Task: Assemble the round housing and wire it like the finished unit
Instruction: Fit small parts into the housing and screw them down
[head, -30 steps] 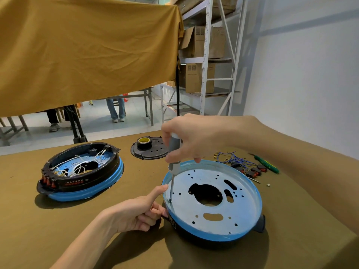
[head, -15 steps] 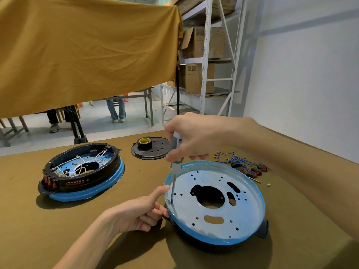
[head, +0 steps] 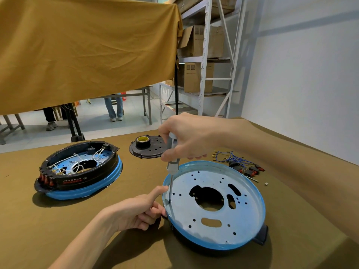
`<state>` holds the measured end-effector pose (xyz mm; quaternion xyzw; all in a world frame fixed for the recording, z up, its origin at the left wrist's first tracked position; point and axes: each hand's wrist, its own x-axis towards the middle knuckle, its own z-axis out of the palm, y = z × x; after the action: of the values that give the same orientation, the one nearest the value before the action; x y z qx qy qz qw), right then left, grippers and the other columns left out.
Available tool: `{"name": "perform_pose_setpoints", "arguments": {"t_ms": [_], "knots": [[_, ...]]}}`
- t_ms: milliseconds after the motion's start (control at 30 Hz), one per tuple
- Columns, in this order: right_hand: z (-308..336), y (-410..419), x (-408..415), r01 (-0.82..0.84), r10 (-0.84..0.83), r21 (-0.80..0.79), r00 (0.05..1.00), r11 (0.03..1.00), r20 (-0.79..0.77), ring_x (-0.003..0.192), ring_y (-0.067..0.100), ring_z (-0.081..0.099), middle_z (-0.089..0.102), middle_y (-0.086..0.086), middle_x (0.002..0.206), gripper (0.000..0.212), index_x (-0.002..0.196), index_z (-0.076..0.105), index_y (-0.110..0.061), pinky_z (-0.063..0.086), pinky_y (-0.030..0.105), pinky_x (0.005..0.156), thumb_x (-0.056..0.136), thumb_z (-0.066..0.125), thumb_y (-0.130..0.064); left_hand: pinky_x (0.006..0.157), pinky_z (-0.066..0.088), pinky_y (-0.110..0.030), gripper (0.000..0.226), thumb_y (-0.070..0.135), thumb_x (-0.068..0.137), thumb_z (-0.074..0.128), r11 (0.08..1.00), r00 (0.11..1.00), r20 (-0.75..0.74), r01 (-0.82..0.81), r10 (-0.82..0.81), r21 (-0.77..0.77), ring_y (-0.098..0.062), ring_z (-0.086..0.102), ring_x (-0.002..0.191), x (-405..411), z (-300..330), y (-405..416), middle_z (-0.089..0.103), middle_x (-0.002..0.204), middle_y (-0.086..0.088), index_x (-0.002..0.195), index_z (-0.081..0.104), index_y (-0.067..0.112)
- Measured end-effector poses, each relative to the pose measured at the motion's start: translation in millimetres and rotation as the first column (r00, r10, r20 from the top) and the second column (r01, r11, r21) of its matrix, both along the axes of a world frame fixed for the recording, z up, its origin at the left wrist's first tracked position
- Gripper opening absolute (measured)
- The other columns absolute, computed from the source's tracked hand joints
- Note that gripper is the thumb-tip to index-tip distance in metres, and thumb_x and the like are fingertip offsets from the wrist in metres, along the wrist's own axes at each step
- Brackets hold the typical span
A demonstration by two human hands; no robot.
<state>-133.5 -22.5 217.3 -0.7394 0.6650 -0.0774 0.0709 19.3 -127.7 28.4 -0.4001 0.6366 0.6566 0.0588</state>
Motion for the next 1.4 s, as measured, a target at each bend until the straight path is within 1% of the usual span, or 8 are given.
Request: {"name": "perform_pose_setpoints", "arguments": {"t_ms": [533,633,800,900,967,1133,1300,1400], "knots": [[2,3,-9,0.001,-0.001,0.019,0.999,1.0,0.042,0.037,0.011,0.055,0.068,0.007,0.061,0.027,0.087,0.053,-0.021,0.044,0.021,0.038,0.094,0.072,-0.039,0.048,0.031,-0.021,0.073,0.081,0.086,0.047,0.999,0.999,-0.011,-0.043,0.043,0.034,-0.01,0.029,0.049,-1,-1,0,0.034,0.057,0.004,0.051,0.069,0.02],[7,18,-39,0.086,-0.072,-0.046,0.965,0.995,0.251,0.048,0.018,0.063,0.073,0.012,0.066,0.029,0.093,0.058,-0.011,0.049,0.026,0.044,0.093,0.074,-0.035,0.05,0.032,-0.023,0.072,0.089,0.074,0.05,0.992,0.991,-0.027,-0.129,0.129,-0.003,-0.011,0.034,0.05,-4,-5,-1,0.037,0.06,0.002,0.062,0.066,0.019],[-34,54,-93,0.36,-0.14,-0.172,0.695,0.917,0.705,0.067,0.026,0.075,0.077,0.014,0.076,0.034,0.096,0.052,-0.004,0.059,0.028,0.057,0.086,0.082,-0.018,0.057,0.048,-0.028,0.099,0.093,0.059,0.057,0.963,0.956,-0.13,-0.268,0.263,-0.023,-0.017,0.053,0.067,-4,1,-9,0.055,0.075,-0.007,0.102,0.063,0.004],[-82,59,-111,0.505,-0.277,-0.054,0.557,0.861,0.783,0.059,0.019,0.072,0.074,0.011,0.07,0.031,0.092,0.046,-0.008,0.056,0.023,0.051,0.086,0.077,-0.01,0.066,0.06,-0.035,0.092,0.073,0.054,0.077,0.943,0.927,-0.173,-0.331,0.332,0.039,-0.027,0.068,0.102,-5,8,-1,0.07,0.11,-0.015,0.113,0.062,0.005],[-112,56,-119,0.586,-0.329,0.013,0.436,0.81,0.838,0.048,0.016,0.06,0.063,0.011,0.068,0.028,0.091,0.041,-0.012,0.047,0.024,0.045,0.089,0.069,-0.009,0.071,0.061,-0.038,0.074,0.05,0.057,0.085,0.929,0.904,-0.217,-0.349,0.369,0.127,-0.031,0.068,0.108,-7,13,9,0.07,0.115,-0.018,0.112,0.058,0.008],[-170,61,-132,0.765,-0.469,-0.109,0.494,0.635,0.732,0.06,0.012,0.045,0.052,-0.002,0.077,0.031,0.097,0.042,-0.018,0.036,0.03,0.055,0.094,0.066,-0.037,0.092,0.058,-0.046,0.036,0.017,0.082,0.073,0.853,0.767,-0.373,-0.477,0.522,0.213,-0.035,0.071,0.106,-9,26,16,0.071,0.112,-0.022,0.113,0.055,0.01],[-188,81,-133,0.831,-0.481,-0.198,0.476,0.52,0.736,0.065,0.015,0.056,0.06,-0.003,0.075,0.027,0.095,0.04,-0.024,0.043,0.037,0.061,0.094,0.066,-0.031,0.064,0.052,-0.034,0.027,0.024,0.092,0.064,0.802,0.707,-0.537,-0.591,0.46,-0.092,-0.025,0.069,0.074,-9,59,11,0.075,0.087,-0.012,0.108,0.069,0.003],[-205,89,-128,0.832,-0.577,-0.24,0.527,0.5,0.624,0.071,0.018,0.058,0.061,-0.006,0.079,0.03,0.103,0.039,-0.024,0.042,0.037,0.059,0.095,0.066,-0.034,0.067,0.054,-0.037,0.031,0.033,0.078,0.07,0.682,0.652,-0.664,-0.673,0.366,-0.285,-0.027,0.072,0.075,-16,83,14,0.078,0.091,-0.012,0.097,0.07,0.008]]}}
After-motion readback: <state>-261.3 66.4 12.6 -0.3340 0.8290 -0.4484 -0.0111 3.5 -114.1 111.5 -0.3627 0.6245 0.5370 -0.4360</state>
